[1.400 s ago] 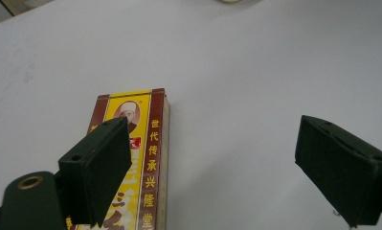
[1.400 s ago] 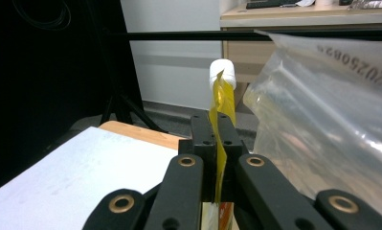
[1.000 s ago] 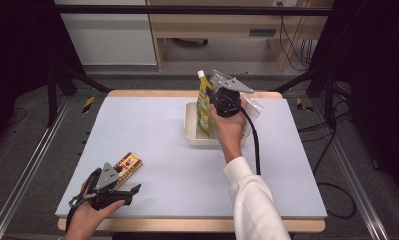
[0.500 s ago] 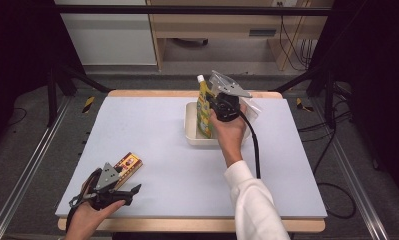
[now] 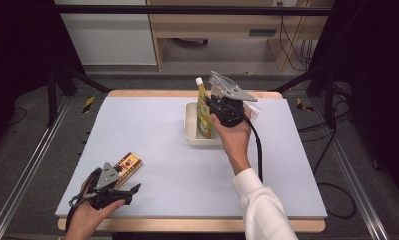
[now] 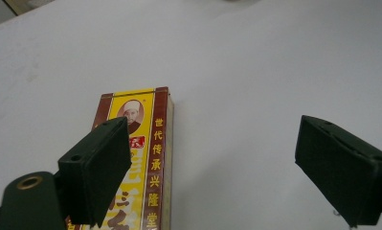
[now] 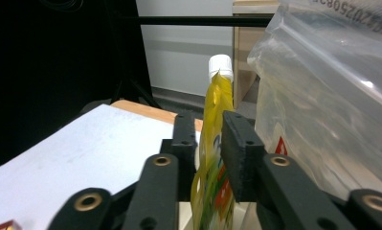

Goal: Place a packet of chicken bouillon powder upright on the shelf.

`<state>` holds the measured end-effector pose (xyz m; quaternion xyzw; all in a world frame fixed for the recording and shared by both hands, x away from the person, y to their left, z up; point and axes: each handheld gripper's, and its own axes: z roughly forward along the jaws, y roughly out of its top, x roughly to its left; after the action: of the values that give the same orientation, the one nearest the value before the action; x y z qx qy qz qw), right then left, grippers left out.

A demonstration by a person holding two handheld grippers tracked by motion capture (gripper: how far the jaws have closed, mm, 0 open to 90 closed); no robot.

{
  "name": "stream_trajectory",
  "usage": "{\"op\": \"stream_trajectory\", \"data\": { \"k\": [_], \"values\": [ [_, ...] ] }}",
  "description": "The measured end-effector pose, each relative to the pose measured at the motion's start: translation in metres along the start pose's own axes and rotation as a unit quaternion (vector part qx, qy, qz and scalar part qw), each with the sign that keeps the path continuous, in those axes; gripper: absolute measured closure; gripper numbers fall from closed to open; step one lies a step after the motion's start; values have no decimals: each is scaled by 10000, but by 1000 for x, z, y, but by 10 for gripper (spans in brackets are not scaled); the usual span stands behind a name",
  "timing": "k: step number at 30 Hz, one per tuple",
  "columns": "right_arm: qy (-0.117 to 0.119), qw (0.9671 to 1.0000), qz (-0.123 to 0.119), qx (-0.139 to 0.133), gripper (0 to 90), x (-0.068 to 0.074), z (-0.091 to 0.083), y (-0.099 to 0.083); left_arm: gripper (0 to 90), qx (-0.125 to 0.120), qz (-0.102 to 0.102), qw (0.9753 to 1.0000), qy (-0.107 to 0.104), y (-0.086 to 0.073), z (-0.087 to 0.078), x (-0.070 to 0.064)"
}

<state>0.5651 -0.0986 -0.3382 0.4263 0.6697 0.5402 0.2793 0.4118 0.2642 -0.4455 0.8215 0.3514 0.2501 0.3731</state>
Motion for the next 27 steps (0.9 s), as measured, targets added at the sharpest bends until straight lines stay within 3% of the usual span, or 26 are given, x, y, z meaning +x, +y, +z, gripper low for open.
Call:
{"op": "stream_trajectory", "data": {
  "k": [9, 15, 27],
  "values": [
    [-47, 9999, -20, 137, 605, 5, -18, -6, 116, 7, 23, 10000, 84, 0, -1, 2],
    [39, 9997, -161, 203, 549, 15, -30, -14, 114, -9, 14, 9998, 188, 0, -2, 4],
    [-36, 9978, -511, 420, 381, 31, -45, -44, 85, 78, 86, 9996, 262, 0, -2, 6]
  ]
}}
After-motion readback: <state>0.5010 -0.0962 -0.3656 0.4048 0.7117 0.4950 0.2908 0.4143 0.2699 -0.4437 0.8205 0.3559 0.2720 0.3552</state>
